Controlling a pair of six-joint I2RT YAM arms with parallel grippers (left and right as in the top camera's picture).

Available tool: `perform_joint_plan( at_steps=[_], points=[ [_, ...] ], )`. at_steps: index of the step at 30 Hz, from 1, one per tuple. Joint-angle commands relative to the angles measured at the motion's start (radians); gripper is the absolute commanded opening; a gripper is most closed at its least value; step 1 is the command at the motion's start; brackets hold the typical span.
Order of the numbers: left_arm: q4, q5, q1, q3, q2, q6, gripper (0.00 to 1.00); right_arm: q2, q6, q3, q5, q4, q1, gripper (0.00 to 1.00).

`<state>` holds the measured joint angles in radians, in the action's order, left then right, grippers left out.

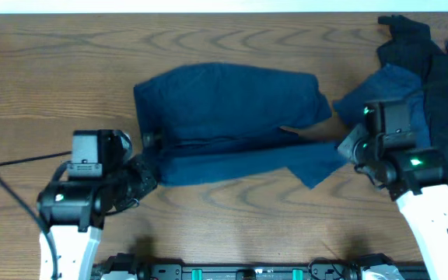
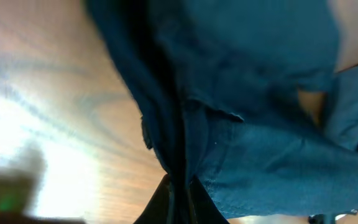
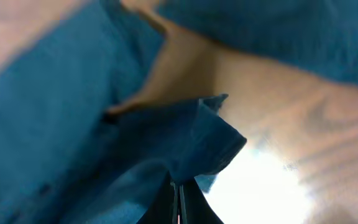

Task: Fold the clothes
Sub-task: 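Lift the shorts' bottom edge with both grippers and fold upward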

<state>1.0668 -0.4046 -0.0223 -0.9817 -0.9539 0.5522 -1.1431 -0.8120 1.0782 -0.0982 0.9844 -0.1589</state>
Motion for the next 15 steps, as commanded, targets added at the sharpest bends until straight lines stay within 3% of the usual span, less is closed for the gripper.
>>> perform_joint_plan(
  at_steps=[1, 15],
  points=[
    [0.007, 0.085, 0.007, -0.097, 0.010, -0.014, 0.06, 0.004, 0.102, 0.097, -0.116, 0.006, 0.031, 0.01],
    [-0.018, 0.377, 0.007, -0.248, -0.010, -0.013, 0.06, -0.087, 0.218, 0.216, -0.163, -0.024, 0.036, 0.01]
  ],
)
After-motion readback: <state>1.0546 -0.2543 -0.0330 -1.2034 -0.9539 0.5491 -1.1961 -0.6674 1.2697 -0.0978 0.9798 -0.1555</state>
